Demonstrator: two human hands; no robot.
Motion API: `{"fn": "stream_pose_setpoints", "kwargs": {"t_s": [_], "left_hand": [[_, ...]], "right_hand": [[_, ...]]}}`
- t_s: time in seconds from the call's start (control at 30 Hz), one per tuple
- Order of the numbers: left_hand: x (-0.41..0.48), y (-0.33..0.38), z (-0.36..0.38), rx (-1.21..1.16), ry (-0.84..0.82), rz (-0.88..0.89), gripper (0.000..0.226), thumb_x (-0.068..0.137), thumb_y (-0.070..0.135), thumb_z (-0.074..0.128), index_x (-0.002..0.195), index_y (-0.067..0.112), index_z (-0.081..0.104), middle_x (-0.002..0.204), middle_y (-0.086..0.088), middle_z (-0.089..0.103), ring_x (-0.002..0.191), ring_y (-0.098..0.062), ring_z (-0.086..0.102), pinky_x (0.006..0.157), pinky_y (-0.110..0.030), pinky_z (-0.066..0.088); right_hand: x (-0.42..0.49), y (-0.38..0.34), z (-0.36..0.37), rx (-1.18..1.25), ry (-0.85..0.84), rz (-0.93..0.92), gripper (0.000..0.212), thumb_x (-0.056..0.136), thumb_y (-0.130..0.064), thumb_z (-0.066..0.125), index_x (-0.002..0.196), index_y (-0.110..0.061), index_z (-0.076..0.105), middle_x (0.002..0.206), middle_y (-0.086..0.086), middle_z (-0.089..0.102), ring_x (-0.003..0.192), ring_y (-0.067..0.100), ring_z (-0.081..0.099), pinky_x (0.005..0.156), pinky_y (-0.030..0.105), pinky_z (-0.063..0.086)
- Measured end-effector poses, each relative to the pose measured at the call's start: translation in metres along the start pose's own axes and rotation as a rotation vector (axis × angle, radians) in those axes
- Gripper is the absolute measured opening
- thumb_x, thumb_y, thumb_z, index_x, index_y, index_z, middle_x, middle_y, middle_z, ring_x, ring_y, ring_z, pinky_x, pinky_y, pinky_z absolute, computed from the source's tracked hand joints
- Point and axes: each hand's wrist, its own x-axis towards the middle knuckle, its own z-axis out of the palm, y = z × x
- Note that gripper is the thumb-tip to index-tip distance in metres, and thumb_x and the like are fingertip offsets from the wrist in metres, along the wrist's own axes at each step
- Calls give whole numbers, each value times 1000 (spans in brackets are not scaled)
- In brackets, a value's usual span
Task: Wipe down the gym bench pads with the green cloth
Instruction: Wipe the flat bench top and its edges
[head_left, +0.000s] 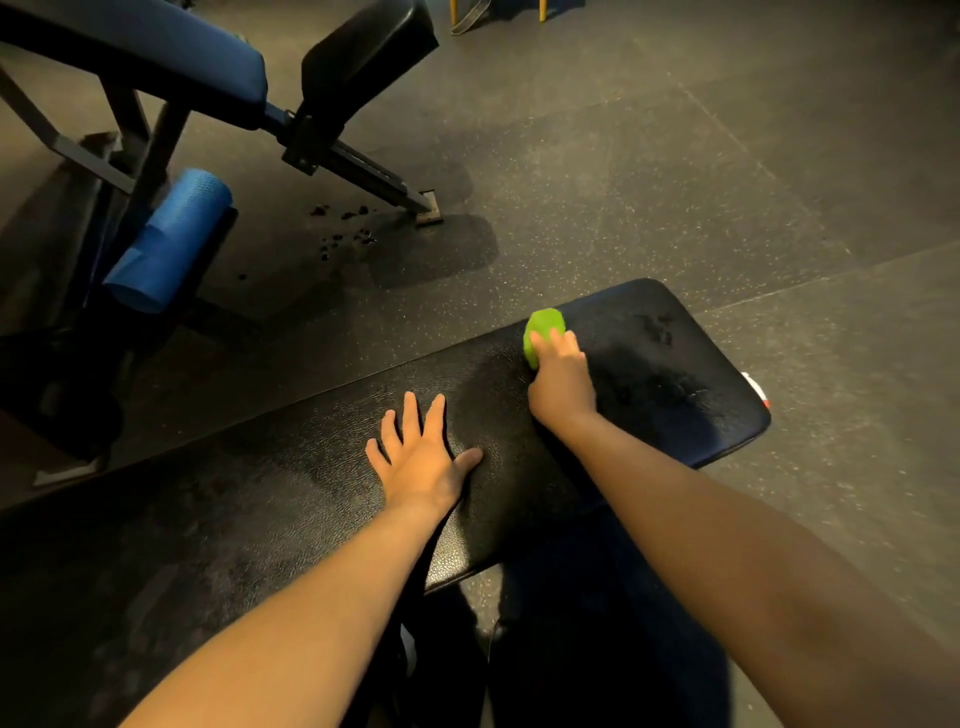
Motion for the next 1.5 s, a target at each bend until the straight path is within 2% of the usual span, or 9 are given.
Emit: {"fn": "stream_pose_setpoints", "kwargs": {"t_s": [0.2, 0.37, 0.5, 0.73, 0.83, 0.93, 1.2, 1.3, 1.5], "left_hand": [[-18, 25, 11, 109, 80, 79, 64, 99, 45, 50, 156, 33, 24, 168, 3, 7, 147, -31, 13, 116, -50, 17], [-25, 26, 17, 78, -49, 61, 93, 84, 76, 50, 159, 39, 8, 168, 10, -10, 151, -28, 1, 120, -50, 8], [-30, 21, 23, 101, -55, 83, 94, 85, 78, 47, 158, 42, 1, 167, 7, -15, 153, -26, -8, 122, -50, 4], [-46, 38, 25, 118, -8, 47, 77, 94, 63, 50, 158, 38, 15, 168, -2, 2, 149, -33, 8, 117, -50, 14], [-65, 49, 32, 81, 70, 89, 66, 95, 50, 51, 154, 33, 27, 163, -4, 21, 140, -32, 25, 109, -45, 27], [-79, 48, 39, 65, 18, 117, 74, 91, 55, 52, 156, 32, 25, 166, -5, 15, 147, -30, 19, 113, -45, 24], [-91, 29, 46, 133, -54, 204, 81, 94, 55, 55, 160, 31, 15, 169, -5, -3, 155, -27, -1, 123, -41, 14], [-91, 33, 47, 137, -61, 180, 79, 95, 52, 57, 160, 31, 17, 169, -5, -3, 155, -27, -2, 122, -42, 15], [-93, 38, 50, 143, -42, 176, 80, 93, 50, 60, 159, 32, 18, 169, -8, -1, 154, -30, 0, 121, -45, 17]], "right_hand": [[-44, -8, 19, -53, -296, -384, 71, 91, -4, 54, 155, -25, 29, 165, 5, 14, 153, 24, 4, 123, 46, 12], [-27, 30, -13, -19, -178, -147, 76, 87, 4, 48, 151, -34, 32, 164, 5, 16, 149, 32, 16, 116, 52, 29], [-31, 41, -30, 44, -88, 82, 69, 91, 3, 48, 150, -28, 36, 163, 13, 12, 150, 34, 13, 115, 47, 28], [-79, 15, -2, -57, -237, -197, 70, 90, -4, 54, 154, -20, 29, 164, 8, 14, 152, 25, 3, 123, 42, 9], [-95, 18, -3, -125, -352, -343, 65, 93, -13, 54, 153, -23, 32, 162, 7, 21, 152, 24, 7, 121, 44, 19], [-104, 36, -23, -205, -349, -379, 64, 94, -11, 50, 153, -28, 31, 162, 1, 23, 152, 26, 8, 120, 47, 21], [-132, 65, -61, -331, -70, 32, 64, 93, -1, 40, 149, -29, 33, 145, 12, 38, 123, 36, 37, 103, 40, 33], [-144, 48, -45, -308, -77, -27, 56, 96, -7, 39, 147, -29, 37, 136, 10, 45, 110, 35, 41, 95, 39, 38], [-166, 50, -17, -333, -229, -357, 68, 94, -11, 49, 155, -31, 26, 164, 0, 18, 121, 32, 34, 99, 41, 38]]}}
